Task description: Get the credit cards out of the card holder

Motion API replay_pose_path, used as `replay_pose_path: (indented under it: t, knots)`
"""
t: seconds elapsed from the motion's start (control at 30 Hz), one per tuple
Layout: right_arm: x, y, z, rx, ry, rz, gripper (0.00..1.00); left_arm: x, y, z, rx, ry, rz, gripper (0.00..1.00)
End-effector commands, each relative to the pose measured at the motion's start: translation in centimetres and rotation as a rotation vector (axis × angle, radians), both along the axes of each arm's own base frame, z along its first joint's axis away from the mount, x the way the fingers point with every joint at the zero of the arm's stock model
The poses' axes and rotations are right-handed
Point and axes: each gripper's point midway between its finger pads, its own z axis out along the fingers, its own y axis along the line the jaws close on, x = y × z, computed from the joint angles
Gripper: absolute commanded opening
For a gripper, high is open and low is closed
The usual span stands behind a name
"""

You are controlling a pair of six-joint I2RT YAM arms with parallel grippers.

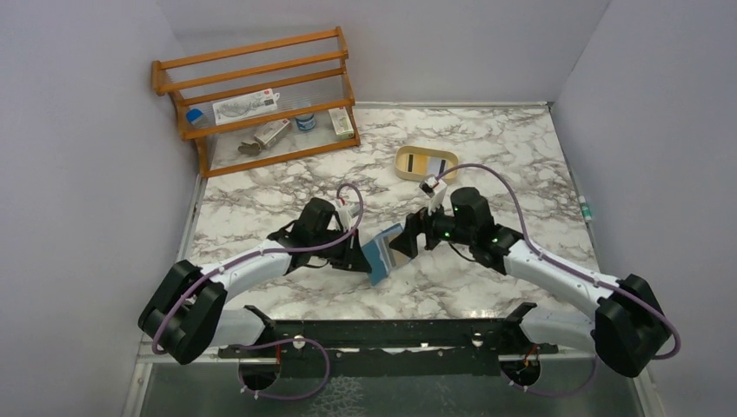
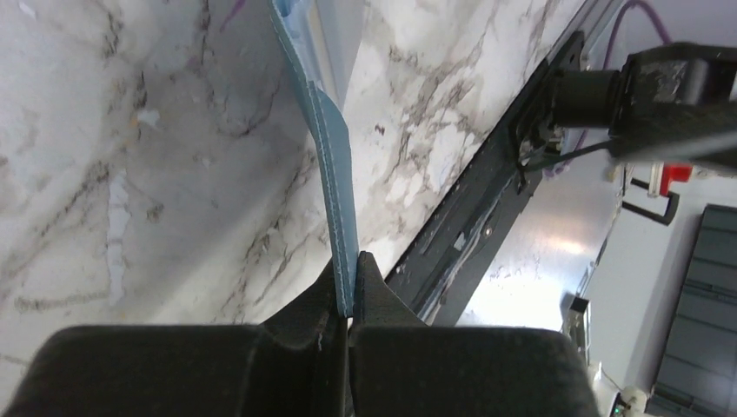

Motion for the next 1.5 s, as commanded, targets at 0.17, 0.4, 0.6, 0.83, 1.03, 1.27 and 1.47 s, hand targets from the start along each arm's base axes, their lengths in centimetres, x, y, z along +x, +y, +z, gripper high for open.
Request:
replay_pose_path:
  t: [0.17,0.4,0.6,0.83,1.03,1.27,1.47]
  knots:
    - [-6.0,2.5,2.7,0.255,0.129,0.264,0.99,2.8,-3.6,2.4,-0.255,-0.158,0.007,0.00]
    - [-5.1,2.7,1.6,0.245,0.123,0.233,0.99,1.9,-4.1,4.5,-0.380,-0.244,-0.055,0.00]
    - [-4.2,2.8,0.9,0.230,0.090,0.219,0.99,0.6,-4.0,6.0,-0.433,-0.271,-0.128,0.00]
    - [-2.6,2.1,1.1,0.217,0.007,0.138,1.00,-0.3,-3.8,6.5,-0.452,-0.253,-0.149,0.00]
    - [-3.1,2.0,2.1,0.247,-0.009,0.198,1.00,-0.7,-3.9,7.2,-0.470,-0.276,-0.170,0.00]
    - [-6.6,3.1,4.0,0.366,0.054,0.419,0.98,-0.5,-4.0,6.6,-0.456,-0.260,-0.167,0.00]
    - [-8.4,3.5,4.7,0.395,0.125,0.564,0.96,-0.2,-4.2,6.5,-0.451,-0.267,-0.172,0.00]
